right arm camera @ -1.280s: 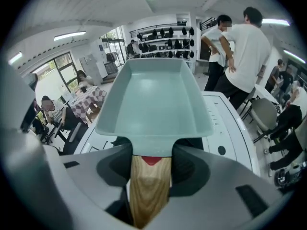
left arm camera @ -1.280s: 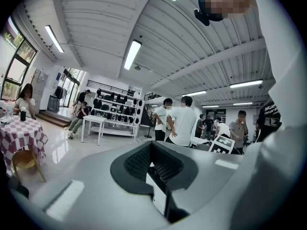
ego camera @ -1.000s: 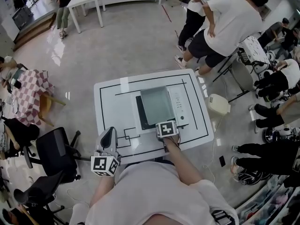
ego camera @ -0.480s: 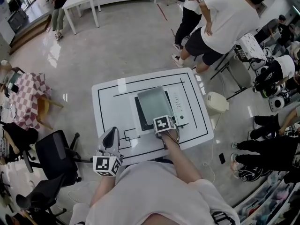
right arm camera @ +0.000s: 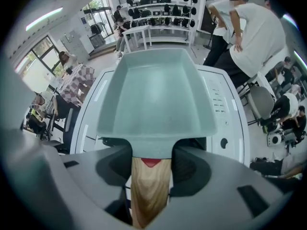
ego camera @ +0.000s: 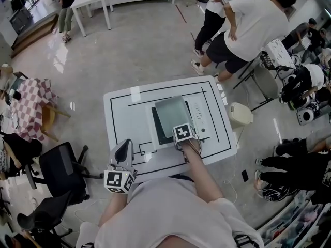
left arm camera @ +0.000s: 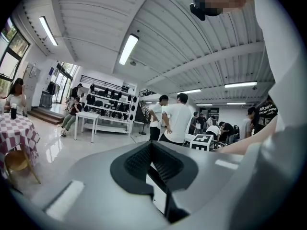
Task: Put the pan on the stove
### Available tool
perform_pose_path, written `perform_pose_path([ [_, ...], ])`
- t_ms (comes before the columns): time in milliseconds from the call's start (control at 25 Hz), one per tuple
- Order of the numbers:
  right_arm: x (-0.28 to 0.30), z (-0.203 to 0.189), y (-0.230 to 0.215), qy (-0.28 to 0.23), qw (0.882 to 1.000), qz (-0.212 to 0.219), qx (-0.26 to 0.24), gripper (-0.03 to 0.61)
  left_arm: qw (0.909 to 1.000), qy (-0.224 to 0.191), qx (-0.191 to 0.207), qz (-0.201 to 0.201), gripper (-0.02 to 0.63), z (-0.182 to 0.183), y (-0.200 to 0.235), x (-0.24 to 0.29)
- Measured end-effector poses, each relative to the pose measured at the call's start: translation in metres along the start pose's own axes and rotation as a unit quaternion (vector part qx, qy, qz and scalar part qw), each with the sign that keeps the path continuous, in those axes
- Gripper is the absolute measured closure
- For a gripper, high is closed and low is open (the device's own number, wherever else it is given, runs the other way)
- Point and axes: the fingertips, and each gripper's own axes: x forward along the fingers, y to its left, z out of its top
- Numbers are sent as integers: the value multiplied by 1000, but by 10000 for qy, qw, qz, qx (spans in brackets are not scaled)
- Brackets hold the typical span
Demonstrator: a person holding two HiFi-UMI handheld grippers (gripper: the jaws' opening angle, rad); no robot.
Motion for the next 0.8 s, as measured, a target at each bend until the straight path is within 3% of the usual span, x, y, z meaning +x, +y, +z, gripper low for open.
perform_pose_path([
  [280, 0, -3, 5, 46, 9998, 120, 139, 356, 10000, 4, 15, 2, 604, -1, 0, 0],
  [800, -41, 8, 11, -568, 9972, 414, 258, 336, 9999, 23, 39, -101, 604, -2, -14, 1],
])
